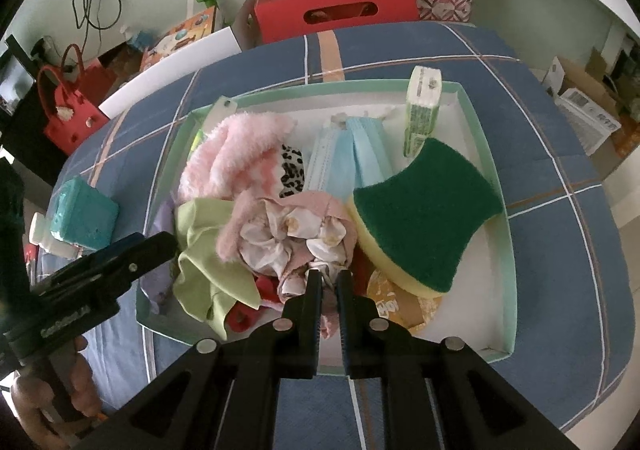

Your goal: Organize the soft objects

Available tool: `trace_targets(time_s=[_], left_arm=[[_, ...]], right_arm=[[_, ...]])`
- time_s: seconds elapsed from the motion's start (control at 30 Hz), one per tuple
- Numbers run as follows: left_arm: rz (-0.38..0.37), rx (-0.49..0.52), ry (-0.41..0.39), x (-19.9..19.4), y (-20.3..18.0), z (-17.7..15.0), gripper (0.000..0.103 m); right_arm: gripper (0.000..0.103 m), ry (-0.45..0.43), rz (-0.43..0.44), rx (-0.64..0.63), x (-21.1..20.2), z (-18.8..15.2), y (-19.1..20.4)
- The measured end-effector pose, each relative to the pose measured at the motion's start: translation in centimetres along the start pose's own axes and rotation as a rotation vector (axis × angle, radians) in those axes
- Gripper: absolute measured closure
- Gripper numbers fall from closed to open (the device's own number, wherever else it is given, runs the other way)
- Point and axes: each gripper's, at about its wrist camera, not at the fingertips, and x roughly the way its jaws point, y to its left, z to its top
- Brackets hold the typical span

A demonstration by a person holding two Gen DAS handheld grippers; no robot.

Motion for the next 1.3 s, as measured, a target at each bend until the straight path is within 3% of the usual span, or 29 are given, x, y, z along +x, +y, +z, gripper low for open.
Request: trace_targets(time_s=[0.07, 0.2, 0.33, 0.5, 0.63, 0.83, 1.1, 1.3], left_arm=[[0.005, 0.012, 0.001, -0.3, -0.2, -0.1, 0.032], [0.014, 0.016, 0.017, -1.0, -0.3, -0.3, 0.030], [0.089, 0.027, 0.010, -2.2, 0.1, -0.8, 0.026], [0.181, 0.008, -0.027, -3.8, 1.7, -1.3, 0.023], [0.221, -0.036, -0.052, -4.9, 3.7, -1.6, 0.011], [0.293, -0.085, -0.097, -7.0, 6.2, -2.4, 0.011], [0.401, -0.095, -0.129, -8.9, 8.0, -3.7, 0.010], [0.430, -0.103, -0.130, -9.8, 9.2, -4.8, 0.010]], right_arm=[[0.092, -0.003, -0.005, 0.002, -0.1, -0.1, 0.0], [0.072, -0.011, -0.020, 0.015, -0.5, -0.3, -0.1], [0.064, -0.035, -0.041, 0.011, -1.5, -0.3, 0.3], [0.042, -0.062, -0.043, 0.001, -2.5, -0.6, 2.3], [0.038, -0.070, -0.048, -0.025, -2.8, -0.9, 4.5], [0.030, -0.083, -0.056, -0.059, -2.7, -1.2, 7.5], [0.008, -0.106, -0.070, -0.084, -2.4, -1.9, 10.2], [0.003, -0.125, -0.108, -0.106, -2.3, -2.7, 11.6]])
